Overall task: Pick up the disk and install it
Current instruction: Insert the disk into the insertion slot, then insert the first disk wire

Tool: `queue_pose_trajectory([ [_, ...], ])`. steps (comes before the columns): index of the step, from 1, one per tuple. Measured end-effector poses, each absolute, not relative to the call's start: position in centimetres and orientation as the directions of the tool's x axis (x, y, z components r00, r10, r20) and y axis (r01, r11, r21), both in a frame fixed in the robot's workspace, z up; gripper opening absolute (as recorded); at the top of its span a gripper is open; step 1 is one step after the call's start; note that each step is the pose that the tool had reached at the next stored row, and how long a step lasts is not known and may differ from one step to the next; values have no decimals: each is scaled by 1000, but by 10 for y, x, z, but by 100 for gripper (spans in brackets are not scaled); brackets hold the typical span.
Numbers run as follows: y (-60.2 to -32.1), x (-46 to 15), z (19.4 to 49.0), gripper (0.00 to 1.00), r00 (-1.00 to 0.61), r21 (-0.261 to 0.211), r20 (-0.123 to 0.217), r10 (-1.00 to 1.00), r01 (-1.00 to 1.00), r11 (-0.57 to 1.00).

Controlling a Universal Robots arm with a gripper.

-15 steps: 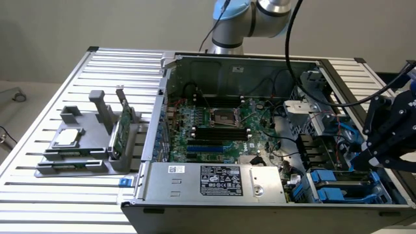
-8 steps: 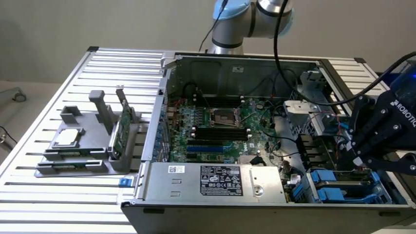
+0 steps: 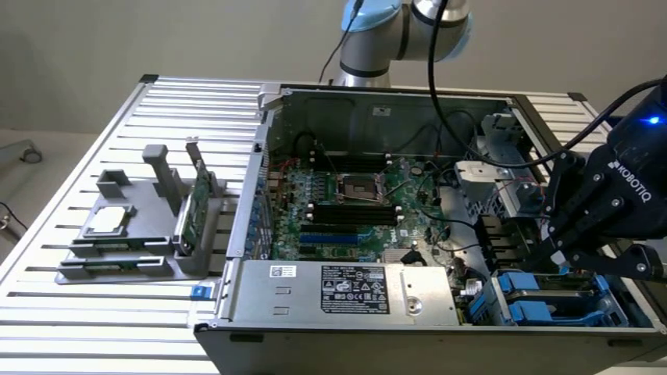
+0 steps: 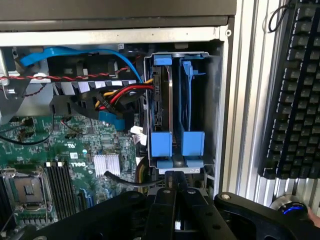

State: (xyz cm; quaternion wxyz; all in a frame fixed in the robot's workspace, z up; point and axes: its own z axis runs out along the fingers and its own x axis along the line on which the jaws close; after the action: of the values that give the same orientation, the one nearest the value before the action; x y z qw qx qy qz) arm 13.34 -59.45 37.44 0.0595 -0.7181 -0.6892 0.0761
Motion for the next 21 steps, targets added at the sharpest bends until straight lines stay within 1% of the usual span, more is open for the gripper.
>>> queue_pose_trajectory([
  [15,-594,133,374,11,33,-189,-28,999,981,-37],
  [21,-578,133,374,11,33,-184,-28,999,982,-37],
])
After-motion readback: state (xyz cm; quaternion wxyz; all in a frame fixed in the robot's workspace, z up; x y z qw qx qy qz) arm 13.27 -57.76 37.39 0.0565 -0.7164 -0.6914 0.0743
